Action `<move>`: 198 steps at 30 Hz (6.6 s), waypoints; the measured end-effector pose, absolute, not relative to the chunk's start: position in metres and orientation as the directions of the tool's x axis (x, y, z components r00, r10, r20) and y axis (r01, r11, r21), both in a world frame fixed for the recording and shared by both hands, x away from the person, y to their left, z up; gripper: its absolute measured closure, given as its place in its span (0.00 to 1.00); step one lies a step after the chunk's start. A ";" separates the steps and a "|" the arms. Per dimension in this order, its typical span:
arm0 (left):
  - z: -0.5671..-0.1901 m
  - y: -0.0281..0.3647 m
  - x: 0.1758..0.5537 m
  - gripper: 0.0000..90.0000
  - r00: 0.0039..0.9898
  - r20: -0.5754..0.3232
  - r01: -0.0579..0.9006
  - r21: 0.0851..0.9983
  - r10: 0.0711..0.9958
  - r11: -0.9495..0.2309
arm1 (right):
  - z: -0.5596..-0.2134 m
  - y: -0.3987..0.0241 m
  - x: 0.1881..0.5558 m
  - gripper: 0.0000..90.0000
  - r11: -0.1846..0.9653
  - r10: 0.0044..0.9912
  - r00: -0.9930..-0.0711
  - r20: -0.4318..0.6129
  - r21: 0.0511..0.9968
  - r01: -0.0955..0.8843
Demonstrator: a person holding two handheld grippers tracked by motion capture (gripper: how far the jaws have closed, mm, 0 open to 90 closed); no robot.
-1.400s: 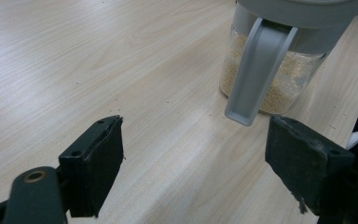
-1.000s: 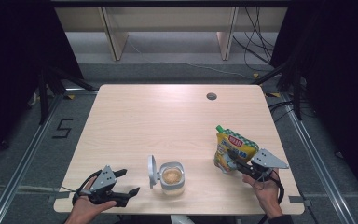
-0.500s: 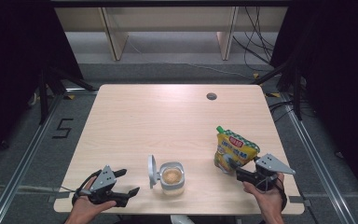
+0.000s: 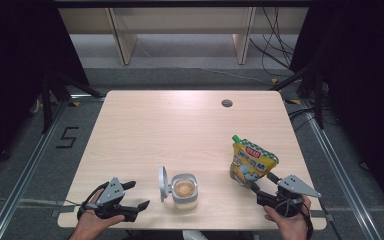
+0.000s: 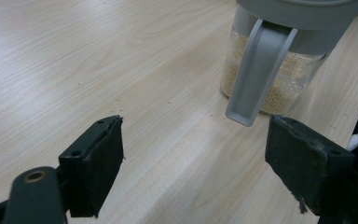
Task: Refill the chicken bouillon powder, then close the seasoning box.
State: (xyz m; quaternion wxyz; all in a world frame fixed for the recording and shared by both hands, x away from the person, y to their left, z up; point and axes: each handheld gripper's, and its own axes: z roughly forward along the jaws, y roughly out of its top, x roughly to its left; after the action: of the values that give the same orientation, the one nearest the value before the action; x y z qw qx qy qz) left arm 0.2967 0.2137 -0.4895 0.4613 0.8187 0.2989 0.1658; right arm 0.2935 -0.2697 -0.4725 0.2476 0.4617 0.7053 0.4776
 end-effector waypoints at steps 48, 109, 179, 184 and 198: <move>-0.453 0.195 0.281 0.44 0.775 -0.051 0.331 0.882 0.630 -0.336 | -0.484 -0.235 0.266 0.29 0.358 0.750 -0.660 0.042 0.813 0.459; -0.428 0.142 0.294 0.98 0.838 0.016 0.225 0.901 0.545 -0.372 | -0.485 -0.232 0.266 0.31 0.383 0.743 -0.669 0.028 0.802 0.458; -0.473 0.183 0.265 0.27 0.851 -0.060 0.333 0.830 0.522 -0.447 | -0.485 -0.232 0.264 0.29 0.398 0.736 -0.677 0.008 0.804 0.441; -0.478 0.182 0.261 0.26 0.851 -0.063 0.337 0.827 0.522 -0.451 | -0.486 -0.231 0.263 0.27 0.403 0.728 -0.685 0.017 0.798 0.448; -0.486 0.180 0.261 0.24 0.843 -0.019 0.322 0.818 0.538 -0.476 | -0.486 -0.228 0.263 0.26 0.435 0.705 -0.709 -0.013 0.798 0.417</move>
State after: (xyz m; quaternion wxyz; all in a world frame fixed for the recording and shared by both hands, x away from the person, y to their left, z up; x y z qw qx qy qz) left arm 0.2608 0.1803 -0.4858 0.4452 0.8504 0.2529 0.1210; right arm 0.2632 -0.2276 -0.4863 0.1754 0.3386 0.8287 0.4098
